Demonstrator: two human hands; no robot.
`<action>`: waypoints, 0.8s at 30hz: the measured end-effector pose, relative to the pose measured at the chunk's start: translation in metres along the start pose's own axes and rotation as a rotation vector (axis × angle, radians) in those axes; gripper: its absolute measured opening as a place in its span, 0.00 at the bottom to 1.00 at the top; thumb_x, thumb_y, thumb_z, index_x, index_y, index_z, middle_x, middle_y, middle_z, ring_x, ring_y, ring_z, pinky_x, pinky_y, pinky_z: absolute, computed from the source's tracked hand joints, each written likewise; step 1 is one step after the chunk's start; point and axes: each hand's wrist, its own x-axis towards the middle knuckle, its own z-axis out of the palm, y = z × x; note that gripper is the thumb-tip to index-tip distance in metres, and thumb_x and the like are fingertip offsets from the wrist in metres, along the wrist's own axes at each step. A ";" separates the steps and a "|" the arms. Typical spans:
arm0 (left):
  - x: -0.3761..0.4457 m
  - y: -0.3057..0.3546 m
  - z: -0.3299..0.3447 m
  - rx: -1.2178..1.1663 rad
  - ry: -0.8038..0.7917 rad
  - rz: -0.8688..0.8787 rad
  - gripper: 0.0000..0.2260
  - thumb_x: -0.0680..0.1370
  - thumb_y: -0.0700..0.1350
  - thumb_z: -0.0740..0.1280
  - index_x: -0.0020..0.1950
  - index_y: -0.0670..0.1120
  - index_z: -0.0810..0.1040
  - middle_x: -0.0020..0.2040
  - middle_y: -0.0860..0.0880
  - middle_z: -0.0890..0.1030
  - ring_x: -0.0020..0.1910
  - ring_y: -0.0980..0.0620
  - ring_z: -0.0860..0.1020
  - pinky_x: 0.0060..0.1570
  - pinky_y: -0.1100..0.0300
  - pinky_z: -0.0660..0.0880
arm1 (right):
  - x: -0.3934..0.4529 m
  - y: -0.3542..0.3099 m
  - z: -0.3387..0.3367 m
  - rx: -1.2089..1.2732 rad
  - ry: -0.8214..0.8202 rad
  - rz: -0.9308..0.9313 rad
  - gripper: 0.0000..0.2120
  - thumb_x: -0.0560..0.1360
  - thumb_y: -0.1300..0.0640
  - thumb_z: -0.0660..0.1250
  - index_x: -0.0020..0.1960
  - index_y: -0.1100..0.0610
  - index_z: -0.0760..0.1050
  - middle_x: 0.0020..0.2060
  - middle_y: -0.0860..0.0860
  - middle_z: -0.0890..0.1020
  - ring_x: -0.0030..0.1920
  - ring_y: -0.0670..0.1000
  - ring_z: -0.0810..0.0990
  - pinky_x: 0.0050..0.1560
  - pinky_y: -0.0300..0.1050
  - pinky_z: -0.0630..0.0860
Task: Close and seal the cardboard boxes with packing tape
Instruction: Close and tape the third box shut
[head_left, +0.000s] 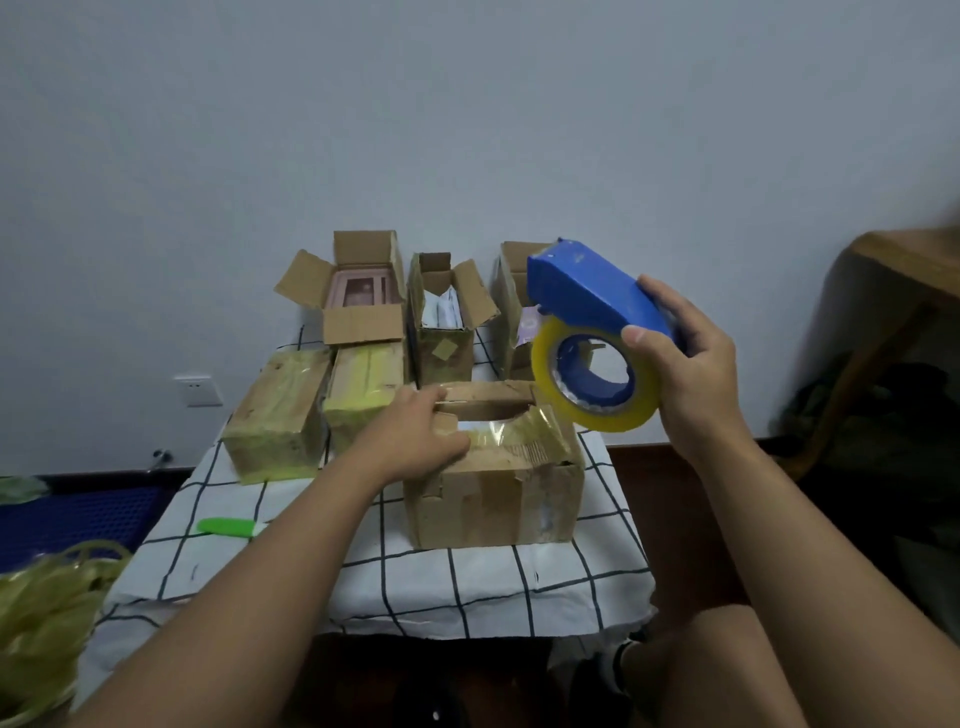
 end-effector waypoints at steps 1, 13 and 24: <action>0.000 -0.001 0.002 0.041 0.004 0.007 0.35 0.72 0.61 0.67 0.76 0.54 0.61 0.71 0.46 0.64 0.64 0.46 0.72 0.59 0.49 0.75 | 0.004 -0.003 -0.002 0.017 0.034 -0.016 0.27 0.65 0.45 0.72 0.64 0.46 0.76 0.58 0.44 0.80 0.58 0.49 0.81 0.52 0.43 0.80; -0.009 0.009 0.017 0.385 0.160 0.121 0.32 0.74 0.66 0.59 0.75 0.54 0.61 0.70 0.46 0.67 0.69 0.45 0.63 0.66 0.47 0.65 | -0.010 0.003 0.015 -0.015 -0.109 -0.010 0.24 0.68 0.51 0.73 0.63 0.46 0.76 0.56 0.41 0.80 0.54 0.42 0.81 0.48 0.37 0.79; 0.000 0.057 0.013 0.053 -0.108 0.580 0.25 0.71 0.57 0.65 0.67 0.51 0.72 0.64 0.50 0.74 0.62 0.50 0.70 0.63 0.49 0.69 | 0.003 -0.010 -0.008 0.087 0.128 0.001 0.26 0.67 0.46 0.72 0.64 0.47 0.77 0.61 0.51 0.80 0.60 0.59 0.80 0.60 0.57 0.79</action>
